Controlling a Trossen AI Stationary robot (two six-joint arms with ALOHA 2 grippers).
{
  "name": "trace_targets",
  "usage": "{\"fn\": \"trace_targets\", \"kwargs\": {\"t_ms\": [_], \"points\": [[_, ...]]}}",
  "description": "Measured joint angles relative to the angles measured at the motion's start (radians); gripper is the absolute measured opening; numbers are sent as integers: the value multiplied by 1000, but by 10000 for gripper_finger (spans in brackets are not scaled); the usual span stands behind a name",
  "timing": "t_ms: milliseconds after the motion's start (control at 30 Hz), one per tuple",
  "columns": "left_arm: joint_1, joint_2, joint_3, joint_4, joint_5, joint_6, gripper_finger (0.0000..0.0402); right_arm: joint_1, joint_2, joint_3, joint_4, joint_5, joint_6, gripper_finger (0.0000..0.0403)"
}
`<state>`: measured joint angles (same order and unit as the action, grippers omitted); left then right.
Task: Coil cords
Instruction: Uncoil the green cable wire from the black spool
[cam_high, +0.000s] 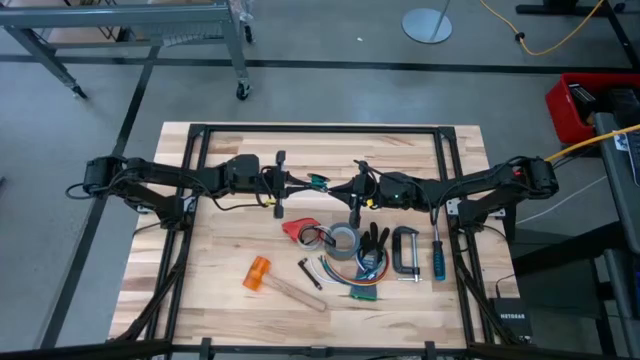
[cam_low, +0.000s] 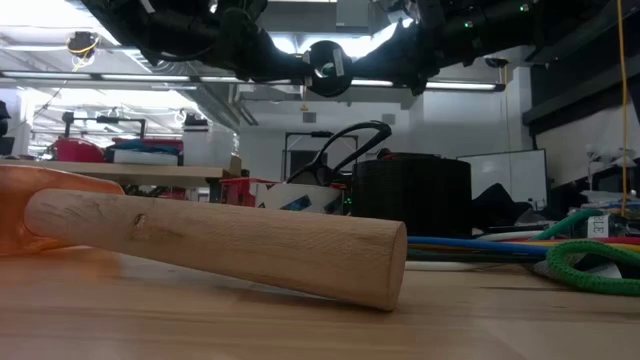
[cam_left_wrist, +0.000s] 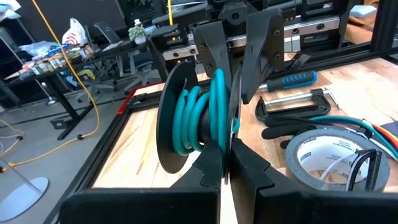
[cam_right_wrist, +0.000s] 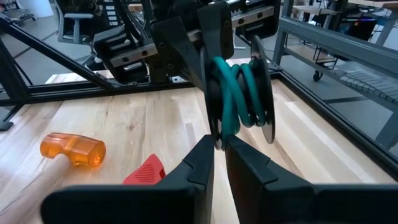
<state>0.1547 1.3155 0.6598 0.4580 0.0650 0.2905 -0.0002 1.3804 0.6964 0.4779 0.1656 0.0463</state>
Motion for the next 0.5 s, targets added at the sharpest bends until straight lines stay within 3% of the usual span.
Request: {"fn": "trace_targets", "kwargs": {"t_ms": [500], "points": [[-23,0,0,2,-5,-14,1,0,0,0,4,7,-3,46]]}}
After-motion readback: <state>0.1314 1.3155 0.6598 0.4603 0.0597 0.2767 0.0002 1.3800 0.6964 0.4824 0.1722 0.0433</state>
